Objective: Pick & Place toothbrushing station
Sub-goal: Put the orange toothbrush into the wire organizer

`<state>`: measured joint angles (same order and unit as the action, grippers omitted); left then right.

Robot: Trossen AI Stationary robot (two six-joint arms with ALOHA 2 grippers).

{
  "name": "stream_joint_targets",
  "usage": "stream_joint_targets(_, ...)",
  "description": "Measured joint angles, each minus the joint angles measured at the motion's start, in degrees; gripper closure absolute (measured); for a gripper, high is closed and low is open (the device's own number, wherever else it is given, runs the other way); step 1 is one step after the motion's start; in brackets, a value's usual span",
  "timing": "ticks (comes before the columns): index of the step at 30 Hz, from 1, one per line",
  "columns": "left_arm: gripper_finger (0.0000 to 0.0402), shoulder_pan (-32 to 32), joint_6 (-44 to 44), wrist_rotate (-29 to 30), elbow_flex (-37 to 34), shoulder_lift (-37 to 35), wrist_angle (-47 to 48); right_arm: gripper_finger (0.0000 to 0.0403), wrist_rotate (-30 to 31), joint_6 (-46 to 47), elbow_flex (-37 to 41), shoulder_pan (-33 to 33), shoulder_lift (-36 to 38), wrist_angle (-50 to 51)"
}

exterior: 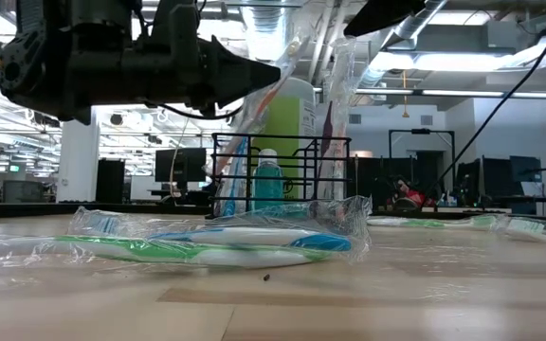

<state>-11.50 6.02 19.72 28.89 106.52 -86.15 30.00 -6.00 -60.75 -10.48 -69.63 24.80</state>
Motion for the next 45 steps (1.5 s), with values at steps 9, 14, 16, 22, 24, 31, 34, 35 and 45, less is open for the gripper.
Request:
stream_joint_targets(9,0.0358,1.87,-2.01,-6.6,0.82,0.0,-0.15,0.0321,0.0,0.02,0.0,0.0,0.0,-0.11)
stream_joint_targets(14,0.0329,1.62,-2.03,-6.6,0.82,0.0,-0.15,0.0321,0.0,0.02,0.0,0.0,0.0,-0.09)
stream_joint_targets(16,0.0322,1.53,-1.97,-6.6,0.82,0.0,-0.14,0.0321,0.0,0.02,0.0,0.0,0.0,-0.07)
stream_joint_targets(22,0.0316,1.38,-0.86,-6.58,0.8,-0.72,-0.04,0.0321,0.0,0.02,0.0,0.0,0.0,-0.02)
stream_joint_targets(24,0.0316,0.93,1.37,-6.49,0.82,-1.98,-0.15,0.0321,0.0,0.02,0.0,0.0,0.0,-0.02)
stream_joint_targets(31,0.0316,-0.3,2.6,-6.11,2.29,-10.95,15.81,0.0321,0.0,0.02,0.0,0.0,0.02,-0.02)
stream_joint_targets(34,0.0316,-0.09,1.14,-4.58,6.42,-15.01,32.58,0.0321,0.0,0.02,0.0,0.0,0.02,-0.07)
stream_joint_targets(35,0.0316,-0.09,1.1,-4.4,7.74,-15.87,35.92,0.0321,0.0,0.02,0.0,0.0,0.02,-0.16)
stream_joint_targets(45,0.0316,0.66,-3.43,-7.18,12.17,-22.44,52.32,0.0321,0.0,0.02,0.0,0.0,0.02,-0.2)
